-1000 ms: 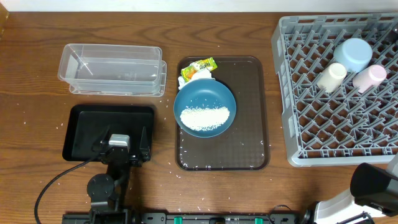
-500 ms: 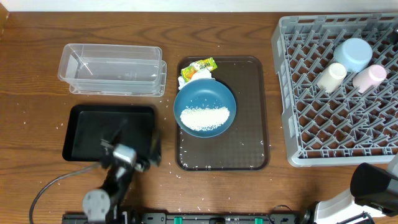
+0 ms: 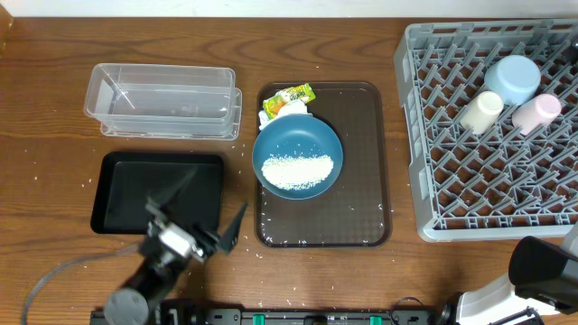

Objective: Sort waste into correct bins and load items into the dishwasher rack
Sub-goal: 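Move the left gripper over the brown tray to the blue bowl's rim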

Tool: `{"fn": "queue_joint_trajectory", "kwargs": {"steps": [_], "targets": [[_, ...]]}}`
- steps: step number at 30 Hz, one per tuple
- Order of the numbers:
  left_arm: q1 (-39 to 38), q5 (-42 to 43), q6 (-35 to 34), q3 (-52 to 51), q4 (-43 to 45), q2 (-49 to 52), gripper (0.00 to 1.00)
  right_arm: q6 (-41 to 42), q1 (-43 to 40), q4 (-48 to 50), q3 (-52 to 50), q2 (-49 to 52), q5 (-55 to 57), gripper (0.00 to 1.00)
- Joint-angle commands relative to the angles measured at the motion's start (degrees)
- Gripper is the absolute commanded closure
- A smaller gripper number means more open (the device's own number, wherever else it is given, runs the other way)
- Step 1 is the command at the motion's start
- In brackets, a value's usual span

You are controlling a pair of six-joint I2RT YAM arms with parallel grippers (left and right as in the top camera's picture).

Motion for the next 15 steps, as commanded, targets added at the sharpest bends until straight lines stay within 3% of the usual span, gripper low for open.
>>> {"fn": "queue_joint_trajectory", "kwargs": {"steps": [1,7,11,15], "targets": [[0.1,-1.3,-1.0,12.1,-8.6,10.2,0.03,-0.7,-0.2,-0.1,0.0,0.3,1.0,0.01],[0.1,7.2,0.7,37.8,-38.8,34.9,0.03,-0.7,-0.2,-0.1,0.0,0.3,1.0,0.01],[0.1,18.9,-2.3,44.1,-41.8,45.7,0.04,-0.7,-0.2,-0.1,0.0,0.3,1.0,0.01],[-1.0,26.0,-6.8,44.2,-35.9,53.1,0.04,-0.7,-0.2,-0.1,0.0,0.3,1.0,0.01]]}}
